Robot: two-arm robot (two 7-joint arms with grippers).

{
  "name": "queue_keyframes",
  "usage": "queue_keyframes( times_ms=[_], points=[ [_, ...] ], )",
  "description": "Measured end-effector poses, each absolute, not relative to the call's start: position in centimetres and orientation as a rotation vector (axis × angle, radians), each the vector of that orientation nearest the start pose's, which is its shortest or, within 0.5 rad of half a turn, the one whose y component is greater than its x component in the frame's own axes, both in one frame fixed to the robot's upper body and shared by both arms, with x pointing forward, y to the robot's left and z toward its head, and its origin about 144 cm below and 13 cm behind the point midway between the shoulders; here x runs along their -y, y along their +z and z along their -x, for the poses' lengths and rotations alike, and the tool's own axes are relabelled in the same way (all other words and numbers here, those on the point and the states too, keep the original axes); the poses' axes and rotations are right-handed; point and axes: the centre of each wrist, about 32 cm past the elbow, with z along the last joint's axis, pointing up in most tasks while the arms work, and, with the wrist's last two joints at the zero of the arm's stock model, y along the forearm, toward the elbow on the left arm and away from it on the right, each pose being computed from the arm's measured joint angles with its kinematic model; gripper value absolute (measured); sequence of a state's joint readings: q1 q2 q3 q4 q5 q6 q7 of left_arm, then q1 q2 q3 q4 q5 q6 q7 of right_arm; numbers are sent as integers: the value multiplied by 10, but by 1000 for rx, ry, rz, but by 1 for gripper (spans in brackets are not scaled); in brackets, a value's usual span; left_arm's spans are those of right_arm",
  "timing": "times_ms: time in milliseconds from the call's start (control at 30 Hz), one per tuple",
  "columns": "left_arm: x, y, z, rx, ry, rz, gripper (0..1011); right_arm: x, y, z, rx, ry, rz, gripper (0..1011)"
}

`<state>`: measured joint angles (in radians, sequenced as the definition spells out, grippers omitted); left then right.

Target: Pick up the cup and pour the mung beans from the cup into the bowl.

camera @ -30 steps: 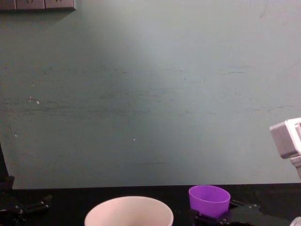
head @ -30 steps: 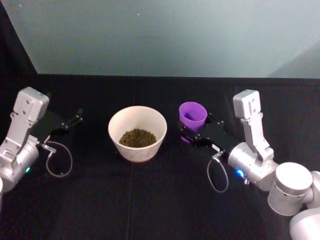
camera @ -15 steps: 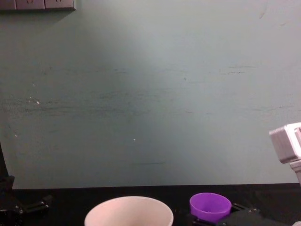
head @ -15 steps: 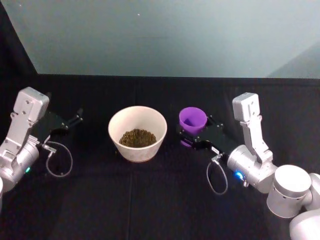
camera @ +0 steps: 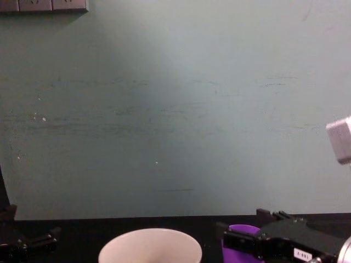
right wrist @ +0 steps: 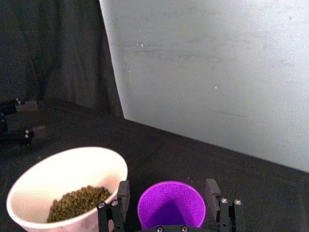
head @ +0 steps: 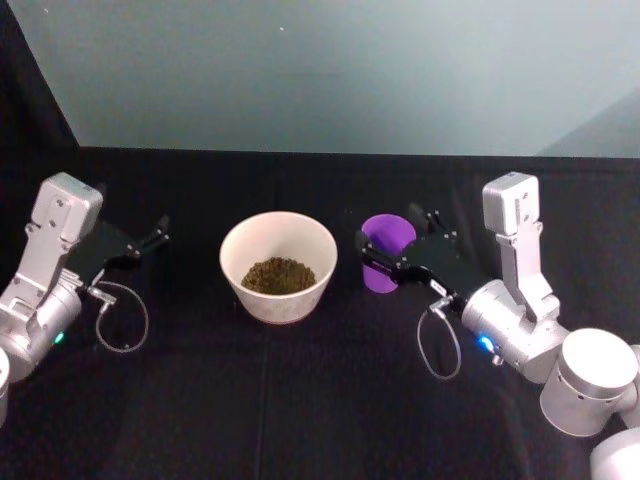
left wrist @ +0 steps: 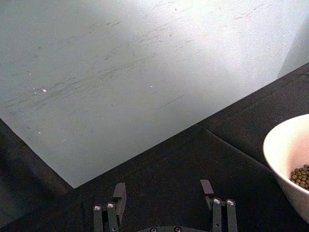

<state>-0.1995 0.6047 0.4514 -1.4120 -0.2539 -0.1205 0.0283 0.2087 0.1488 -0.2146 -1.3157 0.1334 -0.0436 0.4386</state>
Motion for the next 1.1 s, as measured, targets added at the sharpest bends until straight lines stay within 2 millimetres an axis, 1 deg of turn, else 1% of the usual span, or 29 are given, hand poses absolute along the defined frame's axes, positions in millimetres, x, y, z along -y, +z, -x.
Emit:
queue_keyframes(
  times_ms=[133, 400, 533, 633, 667, 800, 967, 1100],
  points=[
    [-310, 1140, -489, 285, 1248, -305, 1000, 215, 1139, -509, 33, -965, 50, 1002],
    [-310, 1140, -489, 285, 1248, -305, 1000, 214, 1141, -507, 45, -984, 43, 1002],
    [-310, 1140, -489, 285, 1248, -305, 1000, 215, 1142, -505, 58, -1032, 23, 1003],
    [-310, 1140, -489, 285, 1248, -304, 1000, 217, 1142, -504, 67, -1112, -1, 1003],
    [-310, 1140, -489, 285, 1248, -304, 1000, 218, 1142, -503, 75, -1152, -8, 1002],
    [-310, 1140, -489, 285, 1248, -304, 1000, 224, 1141, -502, 97, -1223, -20, 1003],
    [-310, 1140, -489, 285, 1248, -305, 1000, 231, 1141, -502, 102, -1259, -18, 1003],
    [-310, 1140, -489, 285, 1248, -304, 1000, 240, 1136, -504, 91, -1275, 12, 1003]
  ],
)
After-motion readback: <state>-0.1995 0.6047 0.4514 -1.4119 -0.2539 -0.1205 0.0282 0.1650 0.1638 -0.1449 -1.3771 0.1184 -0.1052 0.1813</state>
